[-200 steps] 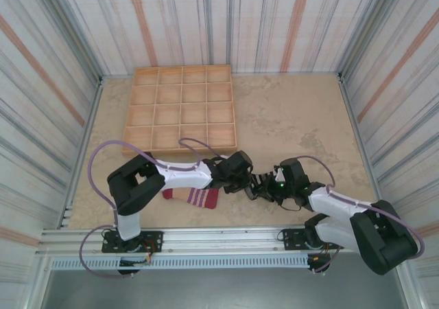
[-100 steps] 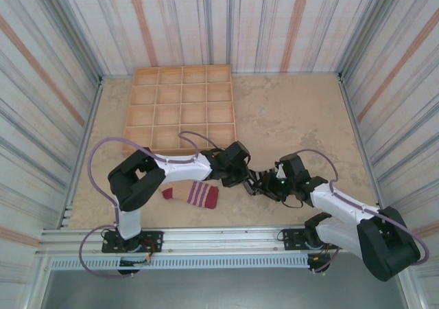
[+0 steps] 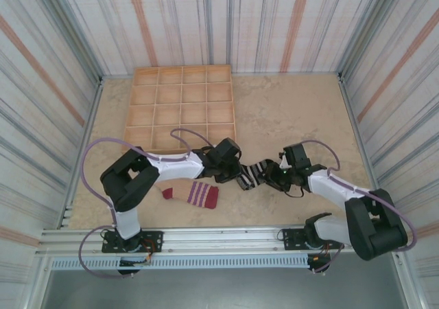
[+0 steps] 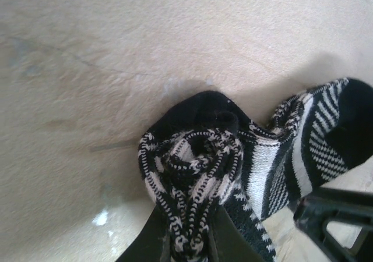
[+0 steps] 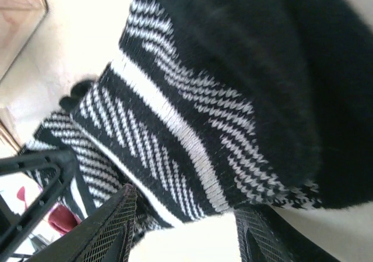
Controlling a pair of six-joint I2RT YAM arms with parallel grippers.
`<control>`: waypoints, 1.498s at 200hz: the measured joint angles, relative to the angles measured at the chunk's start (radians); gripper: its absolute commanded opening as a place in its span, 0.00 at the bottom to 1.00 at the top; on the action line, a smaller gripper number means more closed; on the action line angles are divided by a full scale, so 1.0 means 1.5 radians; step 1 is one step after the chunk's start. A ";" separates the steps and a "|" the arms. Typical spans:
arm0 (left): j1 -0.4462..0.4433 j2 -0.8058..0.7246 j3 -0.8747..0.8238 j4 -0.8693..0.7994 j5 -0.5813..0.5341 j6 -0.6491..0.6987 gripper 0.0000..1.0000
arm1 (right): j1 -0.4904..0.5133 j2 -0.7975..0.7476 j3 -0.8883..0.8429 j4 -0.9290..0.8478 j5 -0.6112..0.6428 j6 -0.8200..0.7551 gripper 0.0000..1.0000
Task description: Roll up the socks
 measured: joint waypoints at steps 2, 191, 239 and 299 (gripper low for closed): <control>0.000 -0.002 -0.002 0.000 -0.002 -0.002 0.00 | 0.000 0.006 0.003 0.003 0.000 -0.002 0.49; -0.075 -0.141 -0.106 -0.123 -0.211 -0.372 0.00 | 0.340 -0.139 -0.044 0.171 0.194 -0.328 0.60; -0.075 -0.138 -0.102 -0.122 -0.181 -0.379 0.00 | 0.464 -0.145 -0.086 0.190 0.319 -0.388 0.56; -0.070 -0.121 -0.076 -0.126 -0.130 -0.355 0.00 | 0.537 -0.085 -0.092 0.269 0.434 -0.438 0.52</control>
